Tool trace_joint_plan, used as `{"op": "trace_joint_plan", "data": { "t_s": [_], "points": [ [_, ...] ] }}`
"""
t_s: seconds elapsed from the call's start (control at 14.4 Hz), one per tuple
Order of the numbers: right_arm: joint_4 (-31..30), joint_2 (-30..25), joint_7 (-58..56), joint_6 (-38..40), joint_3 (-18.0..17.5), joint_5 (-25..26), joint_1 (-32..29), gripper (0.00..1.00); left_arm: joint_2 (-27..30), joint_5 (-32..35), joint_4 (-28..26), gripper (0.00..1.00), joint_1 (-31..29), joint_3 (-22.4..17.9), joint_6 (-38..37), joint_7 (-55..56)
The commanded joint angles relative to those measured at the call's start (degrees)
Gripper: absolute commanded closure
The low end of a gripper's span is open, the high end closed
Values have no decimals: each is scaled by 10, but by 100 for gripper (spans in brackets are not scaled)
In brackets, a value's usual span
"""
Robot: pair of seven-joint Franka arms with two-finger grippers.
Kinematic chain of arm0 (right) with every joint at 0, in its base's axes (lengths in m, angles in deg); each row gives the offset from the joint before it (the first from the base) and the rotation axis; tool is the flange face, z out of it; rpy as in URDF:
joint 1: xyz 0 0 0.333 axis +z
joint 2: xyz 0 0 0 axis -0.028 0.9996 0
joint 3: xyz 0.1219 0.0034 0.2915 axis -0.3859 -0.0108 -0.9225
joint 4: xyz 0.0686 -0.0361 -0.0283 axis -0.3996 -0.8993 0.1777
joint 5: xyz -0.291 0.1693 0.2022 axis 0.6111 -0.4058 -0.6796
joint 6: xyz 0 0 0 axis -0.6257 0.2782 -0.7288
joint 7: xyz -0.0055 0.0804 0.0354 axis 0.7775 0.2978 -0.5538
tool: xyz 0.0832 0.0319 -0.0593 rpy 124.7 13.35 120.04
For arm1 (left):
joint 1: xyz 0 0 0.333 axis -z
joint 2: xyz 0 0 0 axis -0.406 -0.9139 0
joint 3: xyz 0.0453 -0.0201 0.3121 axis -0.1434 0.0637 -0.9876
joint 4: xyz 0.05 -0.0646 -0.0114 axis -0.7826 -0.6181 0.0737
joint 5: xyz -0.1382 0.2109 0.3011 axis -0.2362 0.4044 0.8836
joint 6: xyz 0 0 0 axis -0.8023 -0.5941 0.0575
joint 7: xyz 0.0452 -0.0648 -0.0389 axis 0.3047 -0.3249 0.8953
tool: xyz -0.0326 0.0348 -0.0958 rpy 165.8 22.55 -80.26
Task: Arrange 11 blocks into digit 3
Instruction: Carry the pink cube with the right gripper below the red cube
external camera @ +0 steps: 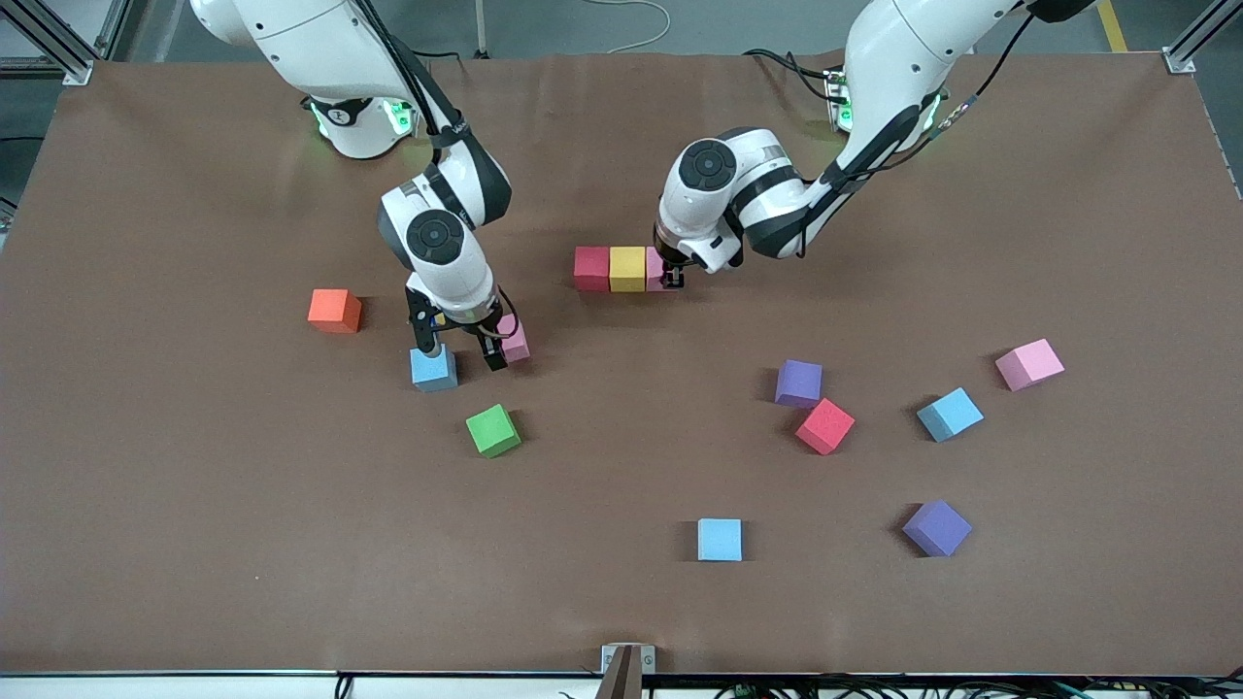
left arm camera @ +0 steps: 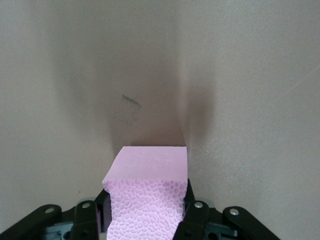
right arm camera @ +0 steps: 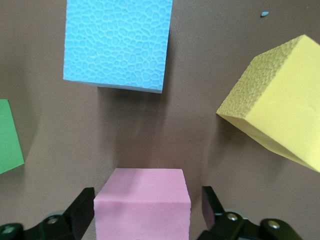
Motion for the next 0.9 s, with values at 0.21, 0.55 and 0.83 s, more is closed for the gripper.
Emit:
{"op": "trace_joint_plan", "data": {
  "t_s": [0.21, 0.55, 0.83],
  "points": [
    [27, 4, -20, -3, -29, 4, 9, 100, -11, 19, 14, 57, 4, -3, 2, 12],
    [65, 10, -174, 3, -37, 4, 50, 100, -17, 19, 29, 0, 5, -3, 0, 13],
    [66, 10, -370, 5, -36, 7, 59, 100, -12, 20, 29, 0, 3, -3, -4, 13]
  ]
}}
